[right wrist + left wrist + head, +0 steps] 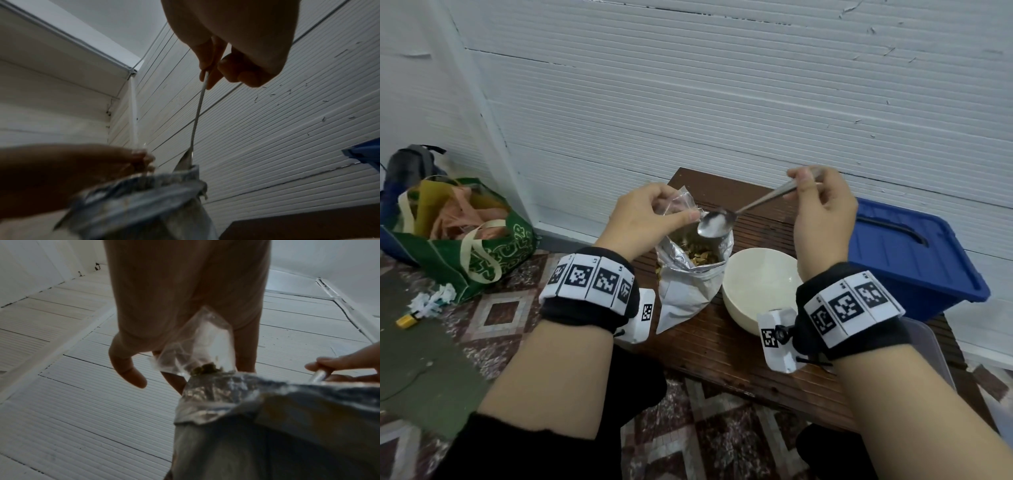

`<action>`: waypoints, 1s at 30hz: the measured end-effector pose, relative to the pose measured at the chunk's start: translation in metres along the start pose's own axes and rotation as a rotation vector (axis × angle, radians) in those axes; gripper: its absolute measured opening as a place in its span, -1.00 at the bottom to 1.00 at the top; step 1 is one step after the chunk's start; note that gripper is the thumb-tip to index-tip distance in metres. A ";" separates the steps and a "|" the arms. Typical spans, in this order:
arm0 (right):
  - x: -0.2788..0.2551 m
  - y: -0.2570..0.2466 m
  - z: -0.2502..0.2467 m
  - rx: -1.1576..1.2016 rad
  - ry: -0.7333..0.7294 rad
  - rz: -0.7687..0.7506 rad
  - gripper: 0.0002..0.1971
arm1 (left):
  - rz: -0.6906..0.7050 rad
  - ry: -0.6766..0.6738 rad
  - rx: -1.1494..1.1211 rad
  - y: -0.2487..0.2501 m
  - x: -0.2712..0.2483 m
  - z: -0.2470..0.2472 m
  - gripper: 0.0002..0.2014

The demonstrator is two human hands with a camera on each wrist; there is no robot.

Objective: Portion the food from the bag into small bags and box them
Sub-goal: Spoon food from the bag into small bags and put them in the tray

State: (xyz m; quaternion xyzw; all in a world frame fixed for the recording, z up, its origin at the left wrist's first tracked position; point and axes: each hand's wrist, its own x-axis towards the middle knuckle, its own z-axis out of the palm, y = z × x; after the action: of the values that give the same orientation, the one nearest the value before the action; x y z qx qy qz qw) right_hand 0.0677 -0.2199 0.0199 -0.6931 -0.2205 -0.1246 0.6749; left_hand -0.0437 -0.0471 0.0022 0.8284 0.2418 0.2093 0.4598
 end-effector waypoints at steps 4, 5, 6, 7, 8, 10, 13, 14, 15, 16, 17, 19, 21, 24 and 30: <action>-0.014 0.012 0.010 -0.189 -0.273 -0.108 -0.84 | 0.009 -0.005 -0.001 -0.002 0.001 0.001 -0.66; -0.018 0.015 0.012 -0.231 -0.317 -0.168 -0.84 | 0.011 -0.009 0.002 -0.002 0.001 0.002 -0.67; -0.022 0.017 0.015 -0.274 -0.355 -0.229 -0.83 | 0.011 -0.011 0.005 -0.002 0.001 0.002 -0.67; -0.025 0.020 0.017 -0.314 -0.385 -0.283 -0.83 | 0.014 -0.013 0.006 -0.003 0.001 0.002 -0.67; -0.029 0.021 0.019 -0.343 -0.401 -0.323 -0.82 | 0.015 -0.014 0.006 -0.003 0.001 0.003 -0.68; -0.031 0.023 0.022 -0.355 -0.399 -0.332 -0.81 | 0.021 -0.013 0.015 -0.002 0.001 0.003 -0.74; -0.031 0.022 0.024 -0.336 -0.374 -0.216 -0.81 | 0.031 -0.013 0.026 0.000 0.001 0.004 -0.76; -0.031 0.022 0.025 -0.332 -0.357 -0.161 -0.81 | 0.033 -0.014 0.023 0.000 0.001 0.004 -0.76; -0.031 0.023 0.026 -0.323 -0.335 -0.100 -0.81 | 0.033 -0.017 0.022 0.000 0.001 0.004 -0.75; -0.032 0.022 0.027 -0.308 -0.310 -0.039 -0.81 | 0.032 -0.020 0.024 0.000 0.000 0.003 -0.74; -0.032 0.023 0.027 -0.291 -0.284 0.020 -0.80 | 0.032 -0.023 0.028 -0.001 0.000 0.003 -0.73; -0.032 0.022 0.025 -0.272 -0.231 0.115 -0.79 | 0.034 -0.027 0.026 -0.001 0.000 0.003 -0.74; -0.031 0.021 0.022 -0.272 -0.180 0.178 -0.78 | 0.030 -0.030 0.015 0.000 -0.001 0.003 -0.73; -0.027 0.023 0.019 -0.249 -0.091 0.253 -0.78 | 0.027 -0.036 0.007 0.001 -0.001 0.001 -0.73; -0.011 0.019 0.008 -0.166 0.044 0.380 -0.75 | 0.058 -0.047 0.076 0.003 -0.004 -0.005 -0.78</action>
State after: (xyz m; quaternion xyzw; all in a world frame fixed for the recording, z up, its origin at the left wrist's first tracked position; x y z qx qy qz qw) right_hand 0.0663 -0.2132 -0.0027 -0.7725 -0.0600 -0.0279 0.6315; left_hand -0.0486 -0.0475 0.0071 0.8567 0.2145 0.1939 0.4271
